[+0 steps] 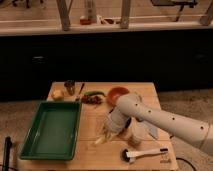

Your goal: Place banana in table surface

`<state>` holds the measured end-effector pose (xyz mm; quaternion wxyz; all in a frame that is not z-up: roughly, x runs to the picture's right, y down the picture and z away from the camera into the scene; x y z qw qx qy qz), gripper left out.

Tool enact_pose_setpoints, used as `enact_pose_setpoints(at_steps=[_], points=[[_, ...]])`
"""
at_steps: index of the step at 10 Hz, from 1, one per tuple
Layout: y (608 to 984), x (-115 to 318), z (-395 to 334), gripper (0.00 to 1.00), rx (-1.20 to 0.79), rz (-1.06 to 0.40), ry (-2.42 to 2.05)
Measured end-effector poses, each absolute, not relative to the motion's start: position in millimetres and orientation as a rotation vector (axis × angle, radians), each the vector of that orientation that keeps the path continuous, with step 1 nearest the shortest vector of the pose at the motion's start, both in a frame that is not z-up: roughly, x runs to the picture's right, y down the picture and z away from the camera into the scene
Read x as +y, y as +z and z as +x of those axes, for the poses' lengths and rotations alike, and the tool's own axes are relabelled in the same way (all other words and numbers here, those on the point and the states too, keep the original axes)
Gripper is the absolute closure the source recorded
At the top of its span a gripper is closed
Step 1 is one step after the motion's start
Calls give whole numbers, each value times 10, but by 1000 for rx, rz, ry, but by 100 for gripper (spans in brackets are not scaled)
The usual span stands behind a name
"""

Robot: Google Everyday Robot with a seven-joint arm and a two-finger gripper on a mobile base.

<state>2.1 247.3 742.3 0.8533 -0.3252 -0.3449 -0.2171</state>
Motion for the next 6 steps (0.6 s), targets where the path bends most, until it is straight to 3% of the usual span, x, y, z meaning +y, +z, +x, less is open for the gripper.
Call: enact_pose_setpoints(at_steps=[6], points=[[7357,2504,-67,31,-752,-689,-490]])
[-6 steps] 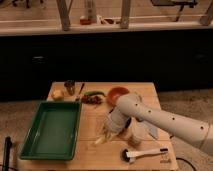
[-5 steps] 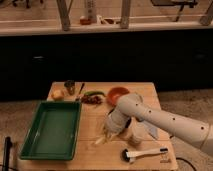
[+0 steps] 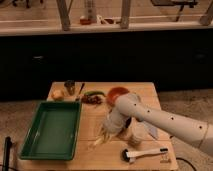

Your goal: Place banana in table surface

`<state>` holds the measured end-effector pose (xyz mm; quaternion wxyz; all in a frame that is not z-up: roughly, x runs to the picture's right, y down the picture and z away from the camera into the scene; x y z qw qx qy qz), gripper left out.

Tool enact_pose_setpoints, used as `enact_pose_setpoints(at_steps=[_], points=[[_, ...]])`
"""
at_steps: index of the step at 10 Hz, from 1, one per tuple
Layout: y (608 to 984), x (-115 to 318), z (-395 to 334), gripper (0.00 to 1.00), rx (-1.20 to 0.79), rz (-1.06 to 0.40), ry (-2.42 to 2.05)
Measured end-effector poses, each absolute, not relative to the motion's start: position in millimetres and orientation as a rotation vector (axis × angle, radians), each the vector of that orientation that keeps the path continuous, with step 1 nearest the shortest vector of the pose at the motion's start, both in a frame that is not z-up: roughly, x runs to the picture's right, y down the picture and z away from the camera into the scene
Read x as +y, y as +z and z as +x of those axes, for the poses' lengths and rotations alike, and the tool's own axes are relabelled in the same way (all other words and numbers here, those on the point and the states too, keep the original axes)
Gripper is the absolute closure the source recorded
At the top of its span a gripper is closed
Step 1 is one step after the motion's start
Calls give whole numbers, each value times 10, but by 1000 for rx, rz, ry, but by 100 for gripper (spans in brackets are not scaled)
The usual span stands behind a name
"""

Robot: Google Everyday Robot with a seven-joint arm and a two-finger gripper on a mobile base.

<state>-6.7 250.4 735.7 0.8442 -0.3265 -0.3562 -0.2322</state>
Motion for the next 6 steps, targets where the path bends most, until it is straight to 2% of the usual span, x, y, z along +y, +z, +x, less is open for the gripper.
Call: enact_pose_setpoints(at_steps=[1,2,6], points=[[7351,2509,-74,22,-755,-690,-493],[7350,2516,-83,20,-757,-691,-495],[7346,2530,-90,20,-767,-692,-499]])
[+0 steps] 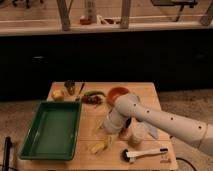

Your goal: Place banana in table surface

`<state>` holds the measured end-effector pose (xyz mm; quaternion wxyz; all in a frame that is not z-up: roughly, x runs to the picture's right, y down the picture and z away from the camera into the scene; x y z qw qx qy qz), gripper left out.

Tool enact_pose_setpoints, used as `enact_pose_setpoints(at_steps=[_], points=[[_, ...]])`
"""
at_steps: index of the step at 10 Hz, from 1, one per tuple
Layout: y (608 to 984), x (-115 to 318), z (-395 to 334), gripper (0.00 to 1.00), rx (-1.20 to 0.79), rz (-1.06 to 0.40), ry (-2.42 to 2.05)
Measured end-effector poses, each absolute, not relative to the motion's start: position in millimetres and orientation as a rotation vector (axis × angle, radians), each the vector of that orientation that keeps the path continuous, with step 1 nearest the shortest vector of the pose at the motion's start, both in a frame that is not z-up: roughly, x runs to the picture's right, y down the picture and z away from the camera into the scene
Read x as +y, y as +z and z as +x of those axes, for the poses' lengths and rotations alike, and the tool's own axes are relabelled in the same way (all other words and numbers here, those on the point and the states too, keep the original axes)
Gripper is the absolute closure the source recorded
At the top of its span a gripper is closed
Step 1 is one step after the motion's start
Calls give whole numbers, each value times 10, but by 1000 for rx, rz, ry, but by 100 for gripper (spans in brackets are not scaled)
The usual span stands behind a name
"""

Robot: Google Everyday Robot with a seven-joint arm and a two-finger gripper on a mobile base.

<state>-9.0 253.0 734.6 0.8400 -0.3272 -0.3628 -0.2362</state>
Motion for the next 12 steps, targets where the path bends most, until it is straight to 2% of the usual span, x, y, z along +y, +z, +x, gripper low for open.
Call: enact_pose_setpoints(at_steps=[12], points=[[7297,2490,-20,20,-781,-688,-512]])
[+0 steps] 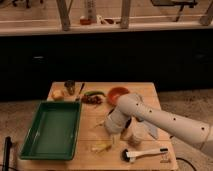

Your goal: Place banana in table surface

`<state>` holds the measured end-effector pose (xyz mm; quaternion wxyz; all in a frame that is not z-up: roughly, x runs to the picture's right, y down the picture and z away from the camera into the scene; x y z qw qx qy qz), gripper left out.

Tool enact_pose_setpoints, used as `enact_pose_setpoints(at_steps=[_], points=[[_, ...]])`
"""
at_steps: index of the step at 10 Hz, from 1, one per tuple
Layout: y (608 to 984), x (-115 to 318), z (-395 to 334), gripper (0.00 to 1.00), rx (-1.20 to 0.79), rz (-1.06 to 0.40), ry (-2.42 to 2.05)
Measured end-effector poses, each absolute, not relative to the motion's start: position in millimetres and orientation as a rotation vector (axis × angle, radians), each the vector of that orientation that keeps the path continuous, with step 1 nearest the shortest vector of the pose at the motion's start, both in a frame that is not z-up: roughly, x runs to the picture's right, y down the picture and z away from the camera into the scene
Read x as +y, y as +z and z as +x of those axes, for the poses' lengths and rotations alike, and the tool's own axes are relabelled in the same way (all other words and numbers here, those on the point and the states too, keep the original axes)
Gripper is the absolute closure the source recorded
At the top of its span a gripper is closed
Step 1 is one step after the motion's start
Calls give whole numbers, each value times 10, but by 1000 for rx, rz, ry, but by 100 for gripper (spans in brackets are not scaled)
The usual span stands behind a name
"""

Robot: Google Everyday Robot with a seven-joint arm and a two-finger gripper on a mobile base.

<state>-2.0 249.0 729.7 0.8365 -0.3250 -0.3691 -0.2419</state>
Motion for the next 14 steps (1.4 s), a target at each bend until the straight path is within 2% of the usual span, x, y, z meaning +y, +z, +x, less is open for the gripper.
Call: enact_pose_setpoints(at_steps=[14], points=[[7261,2432,7,20,-786,-700,-521]])
